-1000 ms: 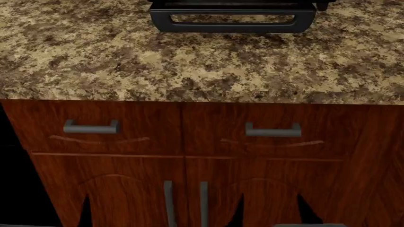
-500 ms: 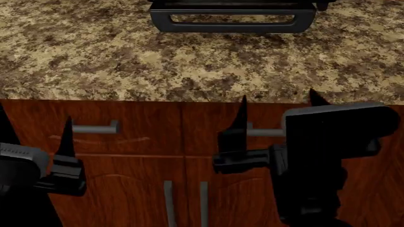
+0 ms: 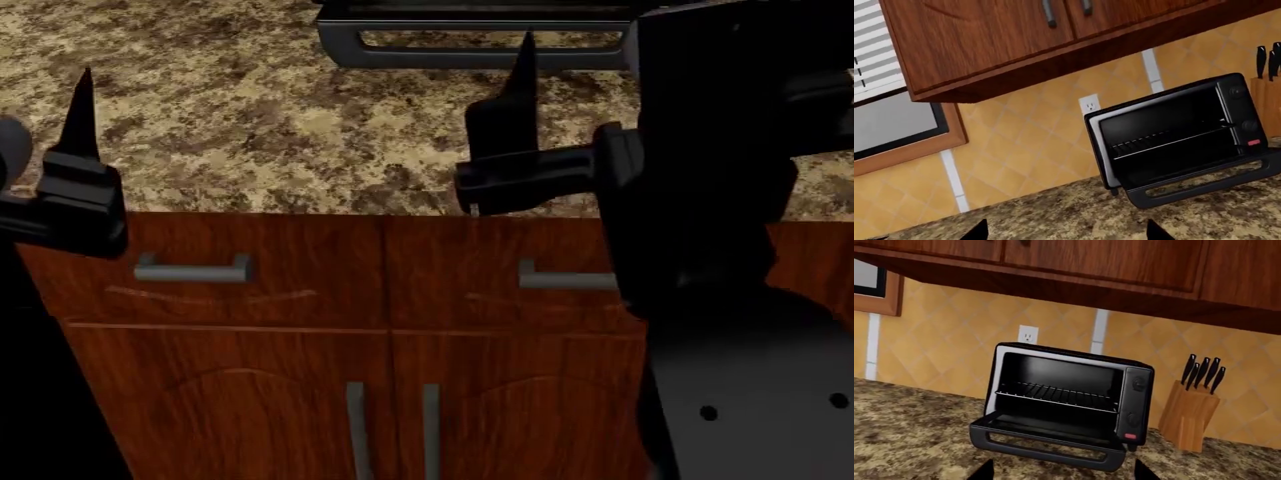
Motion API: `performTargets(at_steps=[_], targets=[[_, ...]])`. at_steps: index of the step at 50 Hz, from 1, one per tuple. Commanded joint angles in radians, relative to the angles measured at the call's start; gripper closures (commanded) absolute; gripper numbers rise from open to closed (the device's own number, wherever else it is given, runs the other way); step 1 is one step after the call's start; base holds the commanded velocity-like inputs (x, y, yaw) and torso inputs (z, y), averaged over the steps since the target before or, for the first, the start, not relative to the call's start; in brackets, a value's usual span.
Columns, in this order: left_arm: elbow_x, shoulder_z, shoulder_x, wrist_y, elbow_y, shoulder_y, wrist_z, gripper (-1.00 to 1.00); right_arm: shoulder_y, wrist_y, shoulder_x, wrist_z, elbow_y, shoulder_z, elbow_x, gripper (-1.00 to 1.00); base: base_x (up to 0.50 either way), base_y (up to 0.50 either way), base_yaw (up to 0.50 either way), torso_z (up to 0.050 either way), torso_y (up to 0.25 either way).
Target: Fully slide the toaster oven rack0 out.
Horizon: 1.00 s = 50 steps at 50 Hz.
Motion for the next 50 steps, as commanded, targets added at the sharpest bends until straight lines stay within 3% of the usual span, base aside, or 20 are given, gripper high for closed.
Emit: performTargets(at_steps=[1,11,50], targets=[[-0.008,0.010,-0.009,-0.033,-0.027,-0.071,0.014,-1.00,0.067,0.028,0.012,-0.003,0.023,0.000,0.007,-1.00,0.00,0.00,0.00,0.000,0.000],[-0.014,0.018,-0.020,-0.075,-0.040,-0.123,0.026,-1.00,0.112,0.063,0.009,-0.009,0.033,0.014,0.023,-1.00,0.04,0.00,0.00,0.000,0.000],[-0.017,0.021,-0.035,-0.098,-0.009,-0.131,0.021,-1.00,0.118,0.083,0.024,0.002,0.015,0.012,0.044,-1.00,0.31,0.04,0.00,0.000,0.000]])
